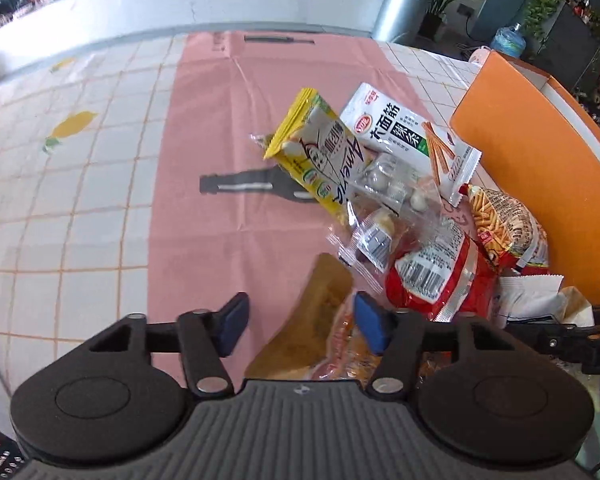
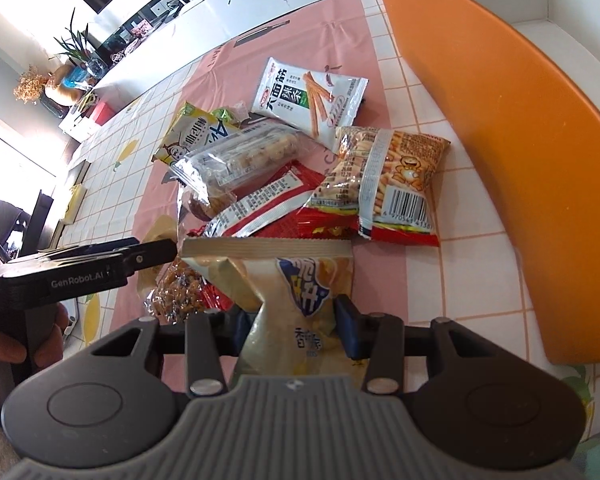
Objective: Organize snacks
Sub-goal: 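Grasp the peanut pack with the left gripper while the right gripper holds the chip bag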
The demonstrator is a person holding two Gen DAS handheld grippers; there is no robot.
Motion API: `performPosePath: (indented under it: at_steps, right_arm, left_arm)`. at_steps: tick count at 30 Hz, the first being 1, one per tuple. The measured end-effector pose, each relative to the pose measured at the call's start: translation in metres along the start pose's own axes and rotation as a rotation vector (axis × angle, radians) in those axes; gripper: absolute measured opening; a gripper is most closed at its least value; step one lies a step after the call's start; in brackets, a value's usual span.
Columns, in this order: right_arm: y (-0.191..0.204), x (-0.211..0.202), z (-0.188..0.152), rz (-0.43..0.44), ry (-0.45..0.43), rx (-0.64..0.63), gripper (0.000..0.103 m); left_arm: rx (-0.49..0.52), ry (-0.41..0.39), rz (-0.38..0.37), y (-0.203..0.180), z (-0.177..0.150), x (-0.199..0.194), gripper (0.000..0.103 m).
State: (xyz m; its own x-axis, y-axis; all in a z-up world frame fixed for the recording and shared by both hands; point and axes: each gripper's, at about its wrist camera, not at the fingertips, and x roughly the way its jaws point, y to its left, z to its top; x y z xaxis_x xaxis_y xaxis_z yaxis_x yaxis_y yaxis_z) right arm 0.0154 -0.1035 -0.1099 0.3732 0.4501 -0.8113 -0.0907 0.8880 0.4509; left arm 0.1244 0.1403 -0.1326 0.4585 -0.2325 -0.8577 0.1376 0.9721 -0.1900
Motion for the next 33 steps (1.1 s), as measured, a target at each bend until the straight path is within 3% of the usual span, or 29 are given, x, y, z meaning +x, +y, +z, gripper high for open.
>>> performPosePath:
  at_steps: [1,7,15,19,22,27,33]
  right_arm:
    - [0.001,0.001,0.0,-0.003,-0.001,-0.003,0.042]
    - [0.003,-0.005,-0.006,0.018,0.031,0.055,0.042]
    - [0.004,-0.006,-0.023,0.071,0.07,0.136,0.041]
    - [0.0,-0.013,-0.03,0.074,0.07,0.168,0.041]
    - [-0.005,-0.015,-0.036,0.092,0.061,0.194,0.042]
    - [-0.016,-0.02,-0.037,0.117,0.049,0.226,0.042]
    - [-0.029,-0.023,-0.043,0.159,0.034,0.254,0.043]
  left_arm:
    - [-0.021,0.008,-0.024,0.003,0.0,0.0,0.048]
    - [-0.062,0.061,-0.106,0.0,-0.004,-0.014,0.028]
    - [-0.104,0.135,-0.278,-0.028,-0.023,-0.039,0.027]
    - [-0.1,0.162,-0.229,-0.042,-0.034,-0.039,0.027]
    - [-0.09,0.181,-0.236,-0.051,-0.04,-0.038,0.027]
    - [0.014,0.223,-0.248,-0.07,-0.048,-0.042,0.027]
    - [0.09,0.273,-0.113,-0.086,-0.069,-0.021,0.025]
